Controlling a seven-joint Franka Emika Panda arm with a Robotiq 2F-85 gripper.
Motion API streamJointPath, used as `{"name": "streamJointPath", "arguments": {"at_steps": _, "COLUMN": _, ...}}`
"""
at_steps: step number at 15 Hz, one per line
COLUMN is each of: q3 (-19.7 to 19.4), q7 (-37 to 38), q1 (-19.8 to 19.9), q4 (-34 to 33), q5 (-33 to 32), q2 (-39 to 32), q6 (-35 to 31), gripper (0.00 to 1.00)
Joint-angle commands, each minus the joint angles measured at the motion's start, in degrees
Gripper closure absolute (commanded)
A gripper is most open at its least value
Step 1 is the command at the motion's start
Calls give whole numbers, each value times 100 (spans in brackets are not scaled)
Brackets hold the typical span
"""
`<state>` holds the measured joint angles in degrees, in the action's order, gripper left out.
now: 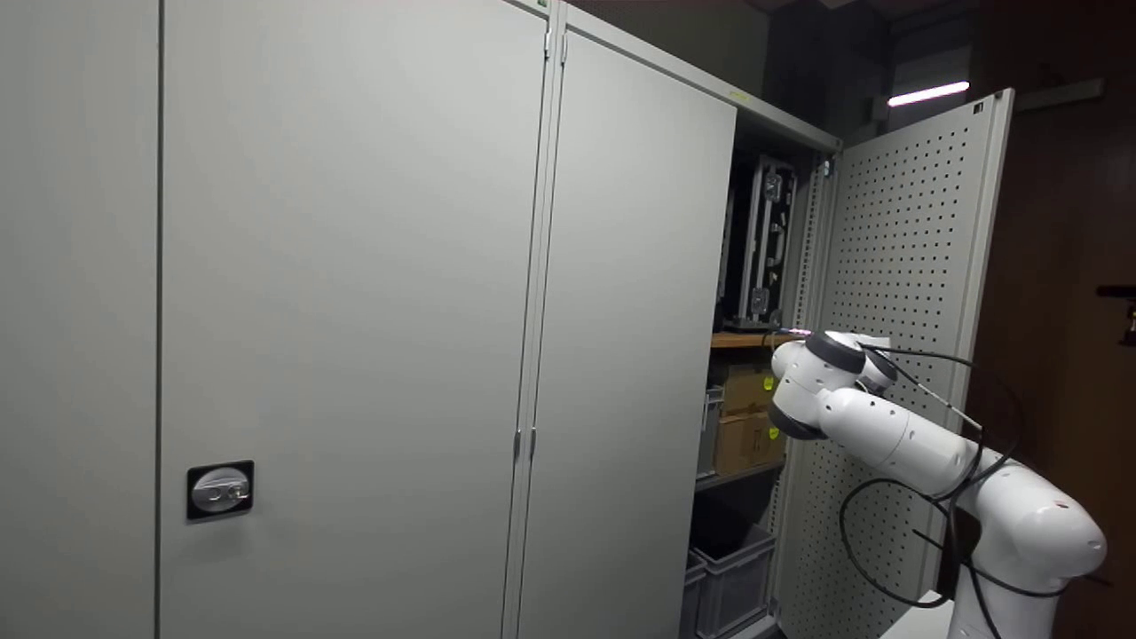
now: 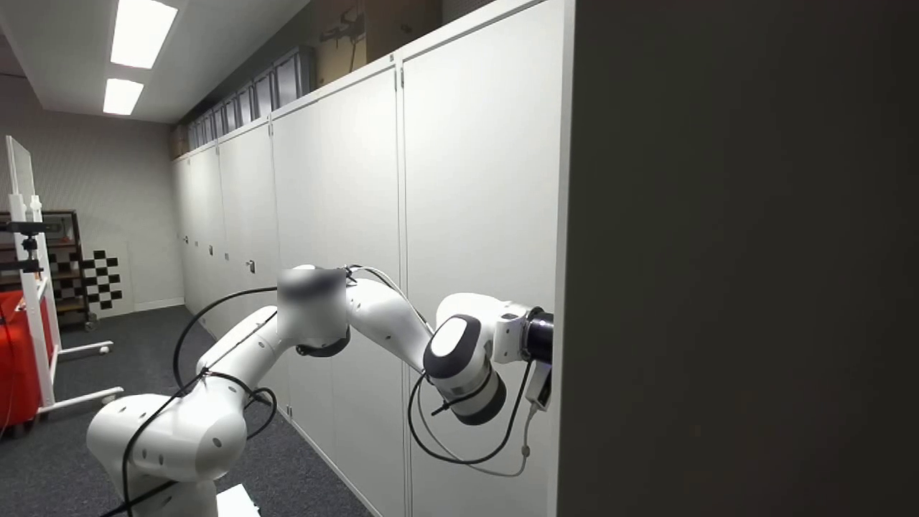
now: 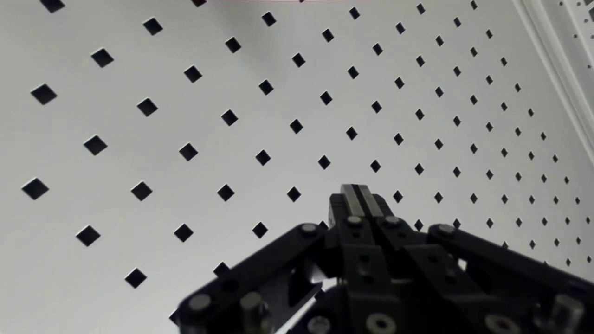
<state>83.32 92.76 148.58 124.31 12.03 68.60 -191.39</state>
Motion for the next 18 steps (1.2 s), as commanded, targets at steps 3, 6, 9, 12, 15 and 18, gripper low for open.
{"name": "streamJointPath", "arguments": {"at_steps": 3, "q3": 64, "q7": -449, "q1": -224, "q4": -249, "q5": 106, "q2": -500, "q6": -115, "gripper": 100}}
{"name": "streamJointPath", "arguments": {"at_steps": 6, "q3": 173, "q7": -730, "q1": -578, "q4": -172, "q5": -68, "q2": -1012, "q6": -203, "gripper": 100}}
{"name": "streamJointPath", "arguments": {"at_steps": 9, "q3": 285, "q7": -1151, "q1": -991, "q4": -59, "q5": -162, "q2": -1653, "q6": -251, "gripper": 100}}
{"name": "streamJointPath", "arguments": {"at_steps": 12, "q3": 342, "q7": -1664, "q1": -1422, "q4": 47, "q5": -220, "q2": -2366, "q6": -178, "gripper": 100}}
{"name": "streamJointPath", "arguments": {"at_steps": 15, "q3": 287, "q7": -2243, "q1": -1908, "q4": 218, "q5": -255, "q2": -3072, "q6": -100, "gripper": 100}}
{"name": "streamJointPath", "arguments": {"at_steps": 18, "q3": 141, "q7": -2881, "q1": -2466, "q4": 384, "q5": -277, "q2": -3817, "q6": 54, "gripper": 100}}
